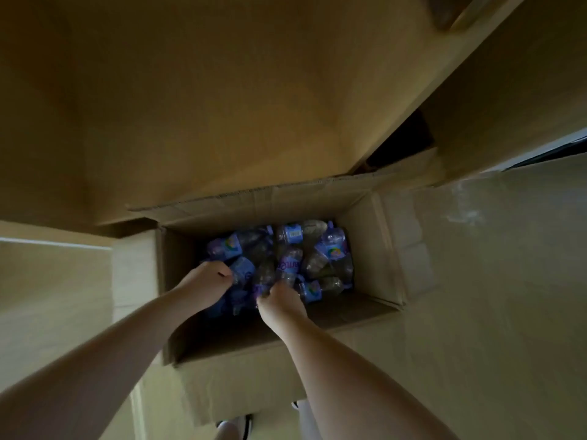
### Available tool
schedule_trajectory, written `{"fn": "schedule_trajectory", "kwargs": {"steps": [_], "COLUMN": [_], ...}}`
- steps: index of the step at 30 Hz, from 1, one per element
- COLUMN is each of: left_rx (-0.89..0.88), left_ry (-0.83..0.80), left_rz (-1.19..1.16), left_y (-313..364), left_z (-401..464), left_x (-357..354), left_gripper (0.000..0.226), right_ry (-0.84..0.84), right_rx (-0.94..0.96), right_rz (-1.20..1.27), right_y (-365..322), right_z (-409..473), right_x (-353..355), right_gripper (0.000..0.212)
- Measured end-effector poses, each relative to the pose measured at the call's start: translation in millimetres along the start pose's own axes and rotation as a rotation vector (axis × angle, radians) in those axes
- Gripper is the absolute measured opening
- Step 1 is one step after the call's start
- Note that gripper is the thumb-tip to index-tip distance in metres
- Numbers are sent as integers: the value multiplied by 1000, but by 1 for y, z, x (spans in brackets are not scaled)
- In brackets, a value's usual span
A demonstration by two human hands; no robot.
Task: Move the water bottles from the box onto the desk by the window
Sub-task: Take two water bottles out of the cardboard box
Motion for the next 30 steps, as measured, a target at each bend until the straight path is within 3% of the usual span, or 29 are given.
{"fn": "schedule_trajectory", "kwargs": {"steps": [12,17,21,24,26,28,30], "left_rx": [169,64,198,219,224,192,196], "left_ry": [129,140,74,106,47,-114,-229], "left_rz": [64,139,338,554,397,-12,-417], "left_y": [-81,-87,-84,-83,-89,-90,-87], "left_z": [171,225,244,246,249,247,234], "left_x": [-96,-114,-126,-131,-131,-130,-128], "left_gripper": [29,58,91,87,82,82,60], "right_ry": [-117,-146,-155,-188,-202,-182,-158], "right_rx": [69,20,-4,-12,-20,-35,-51], "right_rz": [4,38,248,363,422,491,584], "right_y": [42,59,66,71,76,77,76], "right_z": [207,255,274,282,287,286,282], "right_x": [-54,-64,-63,-67,-68,-69,-67], "right_gripper": [35,35,37,39,40,40,41]}}
Point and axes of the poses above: each hand's wrist, its own z-axis towards the middle knuckle, its own x-axis out of the back of the hand, y = z × x, the point moved 2 cm from there along z, towards the middle knuckle, and after that the axes turned 5 degrees about -y, right-handed, at the moved point
